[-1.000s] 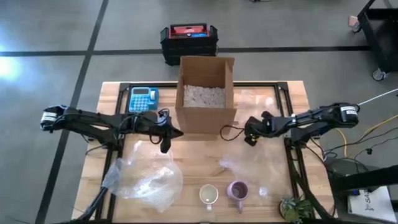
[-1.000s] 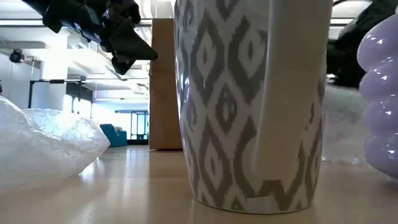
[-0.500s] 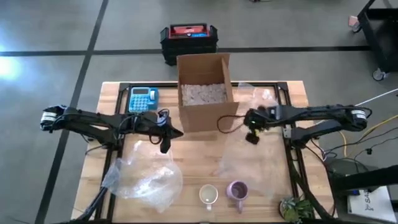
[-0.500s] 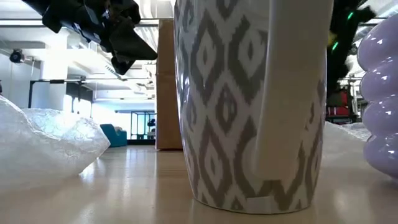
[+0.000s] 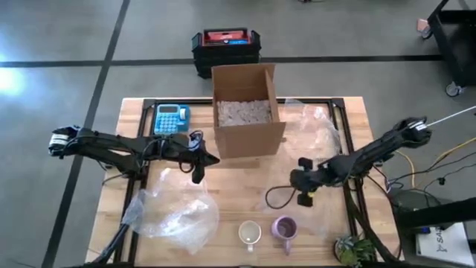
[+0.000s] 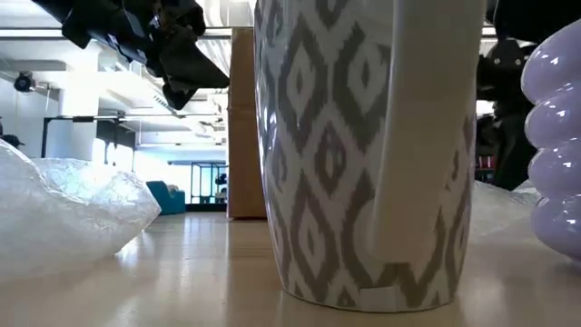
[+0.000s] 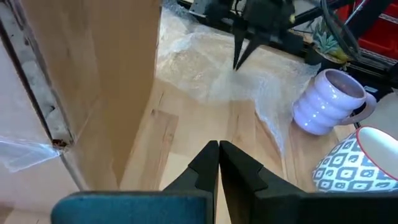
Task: Wrap mug
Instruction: Wrap the purple mug using the right bubble wrap
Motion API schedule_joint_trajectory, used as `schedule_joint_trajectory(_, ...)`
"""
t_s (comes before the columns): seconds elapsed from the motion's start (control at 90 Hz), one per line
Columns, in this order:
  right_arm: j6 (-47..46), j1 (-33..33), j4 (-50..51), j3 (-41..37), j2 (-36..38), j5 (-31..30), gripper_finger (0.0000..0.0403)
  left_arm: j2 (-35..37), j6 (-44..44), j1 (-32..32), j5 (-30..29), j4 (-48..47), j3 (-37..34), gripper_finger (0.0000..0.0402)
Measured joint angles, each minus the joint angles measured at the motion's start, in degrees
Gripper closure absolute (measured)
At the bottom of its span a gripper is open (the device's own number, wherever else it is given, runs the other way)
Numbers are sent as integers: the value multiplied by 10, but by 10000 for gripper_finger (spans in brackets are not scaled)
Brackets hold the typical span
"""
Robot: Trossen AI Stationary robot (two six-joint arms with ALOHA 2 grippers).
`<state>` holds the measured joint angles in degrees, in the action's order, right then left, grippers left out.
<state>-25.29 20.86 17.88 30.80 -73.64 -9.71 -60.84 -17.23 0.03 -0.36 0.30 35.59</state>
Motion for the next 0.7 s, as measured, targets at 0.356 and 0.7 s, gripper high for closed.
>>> schedule_joint_trajectory(0.356, 51, 8, 182, 210, -65, 34, 401, 0, 0, -2, 30, 1, 0, 402)
schedule_joint_trajectory(0.7, -76, 71, 188, 354, -65, 155, 353, 0, 16, -4, 44, -5, 0, 402)
